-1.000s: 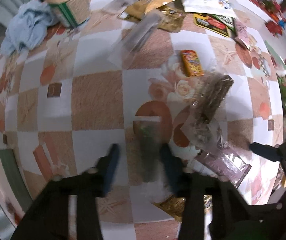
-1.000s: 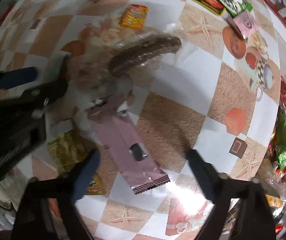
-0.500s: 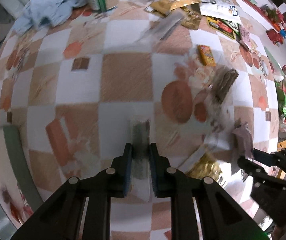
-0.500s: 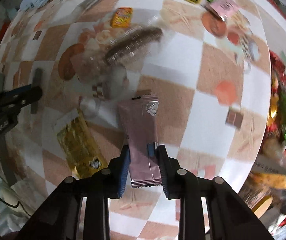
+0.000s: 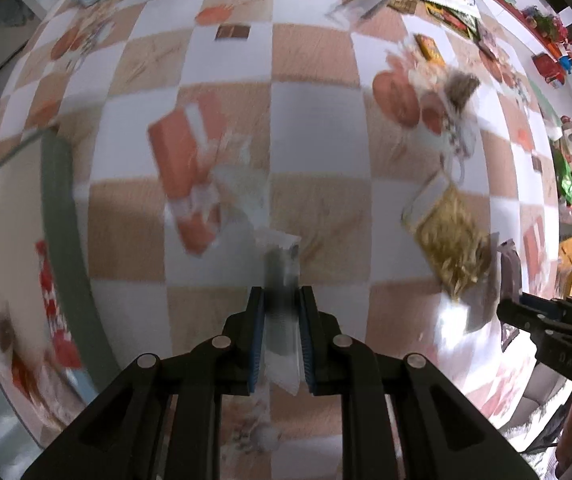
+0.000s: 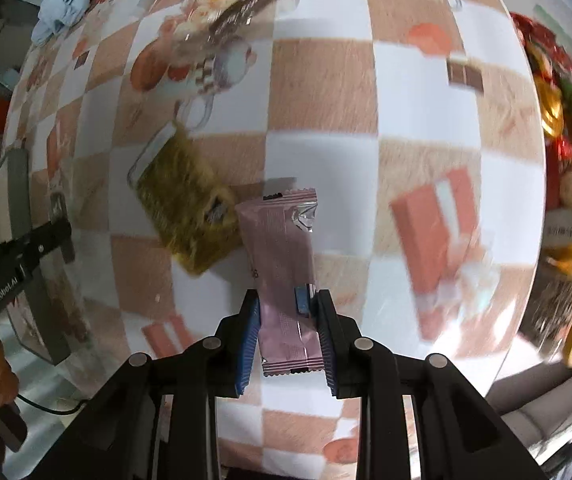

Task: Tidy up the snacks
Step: 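Carry the clear stick candy and pink packet over the white tray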

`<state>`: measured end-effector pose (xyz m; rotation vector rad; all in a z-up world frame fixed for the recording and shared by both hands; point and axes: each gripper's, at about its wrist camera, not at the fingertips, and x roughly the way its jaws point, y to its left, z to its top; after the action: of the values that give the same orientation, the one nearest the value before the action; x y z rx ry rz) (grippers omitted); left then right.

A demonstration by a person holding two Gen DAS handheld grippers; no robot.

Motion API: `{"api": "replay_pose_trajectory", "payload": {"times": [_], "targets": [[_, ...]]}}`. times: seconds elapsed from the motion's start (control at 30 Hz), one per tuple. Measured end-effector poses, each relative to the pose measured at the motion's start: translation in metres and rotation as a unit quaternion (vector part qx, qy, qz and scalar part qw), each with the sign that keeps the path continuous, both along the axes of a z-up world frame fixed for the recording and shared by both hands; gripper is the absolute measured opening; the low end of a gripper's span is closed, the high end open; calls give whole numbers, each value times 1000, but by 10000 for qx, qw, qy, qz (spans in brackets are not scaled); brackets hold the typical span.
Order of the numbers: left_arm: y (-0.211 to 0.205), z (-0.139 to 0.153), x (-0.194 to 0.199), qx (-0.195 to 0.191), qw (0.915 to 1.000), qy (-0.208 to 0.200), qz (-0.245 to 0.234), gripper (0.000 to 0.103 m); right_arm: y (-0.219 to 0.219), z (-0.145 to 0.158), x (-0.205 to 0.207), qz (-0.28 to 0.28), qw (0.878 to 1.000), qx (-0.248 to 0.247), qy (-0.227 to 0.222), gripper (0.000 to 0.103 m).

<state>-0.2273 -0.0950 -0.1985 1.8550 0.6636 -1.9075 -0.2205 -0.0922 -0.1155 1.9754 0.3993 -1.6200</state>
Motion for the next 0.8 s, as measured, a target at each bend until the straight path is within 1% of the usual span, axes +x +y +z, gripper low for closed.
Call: {"api": "replay_pose_trajectory", "payload": {"times": [0.1,0.23,0.47,0.53,0.57,0.6,0.73,0.77,0.8], "targets": [[11,-1,5,-43,9999,-47,-127,19,6,-3,23,-78,9999,28,-111,30],[32,2,15,20,9996,-20,-296,19,13,-5,50,-68,9997,54,-249,30],[76,2,43,156,9991,-3,-399,19,18,4,103,24,9995,88,-297,30],[82,4,47,144,9989,23,-446,19,3,8,121,60,9995,84,-282,30],[89,4,50,127,9988,26,-476,19,2,10,126,78,9996,81,-276,30],[92,5,43,122,9987,30,-488,19,0,12,131,92,9996,73,-267,30],[102,16,58,89,9984,125,-546,19,-7,18,146,121,9997,25,-222,30],[100,20,62,76,9983,159,-548,19,-9,20,150,130,9997,10,-207,30],[97,31,63,53,9983,193,-544,19,-10,23,155,142,9997,-6,-186,30]]}}
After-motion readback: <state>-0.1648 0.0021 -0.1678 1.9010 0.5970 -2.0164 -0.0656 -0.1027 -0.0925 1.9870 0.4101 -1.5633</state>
